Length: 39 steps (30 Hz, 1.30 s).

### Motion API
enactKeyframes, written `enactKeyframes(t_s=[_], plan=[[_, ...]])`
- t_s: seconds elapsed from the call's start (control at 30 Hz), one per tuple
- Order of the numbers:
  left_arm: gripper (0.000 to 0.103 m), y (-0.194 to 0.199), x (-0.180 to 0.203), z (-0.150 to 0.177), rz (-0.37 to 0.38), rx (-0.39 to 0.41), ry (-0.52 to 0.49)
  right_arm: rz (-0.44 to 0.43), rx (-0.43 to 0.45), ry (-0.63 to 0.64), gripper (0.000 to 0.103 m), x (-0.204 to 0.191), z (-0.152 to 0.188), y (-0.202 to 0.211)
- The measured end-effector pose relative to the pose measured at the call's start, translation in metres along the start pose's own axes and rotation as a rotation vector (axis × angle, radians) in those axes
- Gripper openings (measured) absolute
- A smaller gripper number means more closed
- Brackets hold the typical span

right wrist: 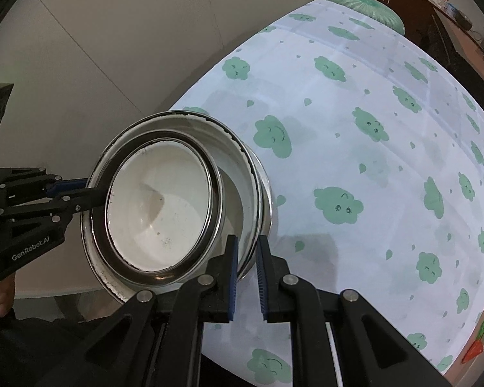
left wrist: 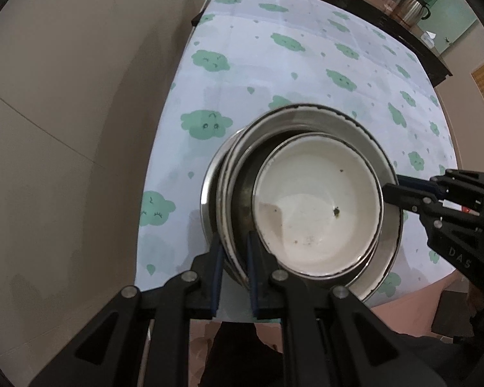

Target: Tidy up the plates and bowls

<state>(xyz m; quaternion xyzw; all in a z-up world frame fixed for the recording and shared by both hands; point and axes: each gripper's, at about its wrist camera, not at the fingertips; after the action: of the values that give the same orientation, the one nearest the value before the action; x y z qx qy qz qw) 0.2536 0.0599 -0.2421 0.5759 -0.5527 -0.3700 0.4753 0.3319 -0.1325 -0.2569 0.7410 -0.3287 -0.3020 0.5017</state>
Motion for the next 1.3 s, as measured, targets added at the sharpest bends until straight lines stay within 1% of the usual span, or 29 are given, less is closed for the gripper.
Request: enactKeyframes(t_s=[0.63,1.3], plan=[[0.01,-0.019,-0.003,-0.003,-0.008,-0.019,0.013,-0.01,-0.039,0.002,0.012,0.003,-0.001,-0.023],[0.01,-0.023,-0.006,-0.002,0.014,-0.019,0.021,-0.006,-0.036,-0.012,0.014,0.003,-0.001,-0.024]])
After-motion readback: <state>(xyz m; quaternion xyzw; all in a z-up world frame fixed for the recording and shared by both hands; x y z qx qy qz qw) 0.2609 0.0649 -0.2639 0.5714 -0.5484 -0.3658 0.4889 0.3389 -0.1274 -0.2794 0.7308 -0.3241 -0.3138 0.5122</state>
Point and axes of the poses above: each gripper's, at about its wrist camera, not at the fingertips, and y roughly against the way its jaws point, x to its right, z to its underside, and after that the axes turned 6 degrees about x, right-handed
